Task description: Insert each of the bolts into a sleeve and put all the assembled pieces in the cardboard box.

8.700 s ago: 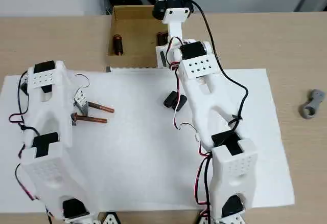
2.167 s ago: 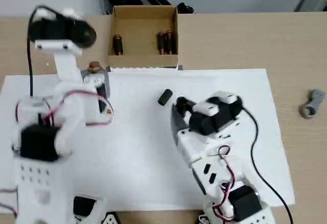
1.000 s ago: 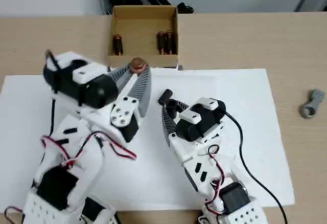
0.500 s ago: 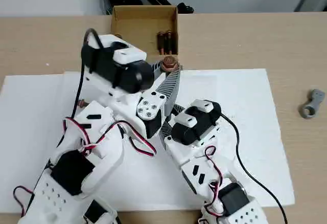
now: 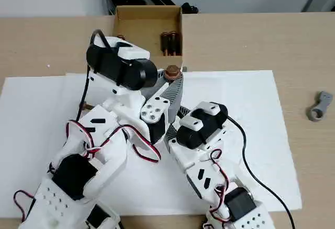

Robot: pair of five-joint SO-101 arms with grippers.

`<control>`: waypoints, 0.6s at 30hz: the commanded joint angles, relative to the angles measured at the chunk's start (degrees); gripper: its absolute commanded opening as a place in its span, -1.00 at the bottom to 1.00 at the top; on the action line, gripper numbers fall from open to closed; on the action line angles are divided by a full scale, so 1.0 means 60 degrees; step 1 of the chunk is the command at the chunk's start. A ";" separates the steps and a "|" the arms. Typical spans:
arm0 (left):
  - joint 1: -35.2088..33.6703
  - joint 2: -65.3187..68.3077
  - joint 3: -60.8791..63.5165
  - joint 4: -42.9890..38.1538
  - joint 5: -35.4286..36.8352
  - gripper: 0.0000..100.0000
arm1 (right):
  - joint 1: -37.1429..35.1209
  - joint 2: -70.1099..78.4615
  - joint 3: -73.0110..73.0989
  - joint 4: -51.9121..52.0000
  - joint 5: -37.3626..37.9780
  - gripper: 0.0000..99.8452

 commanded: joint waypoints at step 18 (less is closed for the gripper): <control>-0.0220 0.0015 -0.0125 0.0278 0.0352 -0.99 | -0.0051 -0.0168 -0.0601 -0.0256 0.0059 -0.99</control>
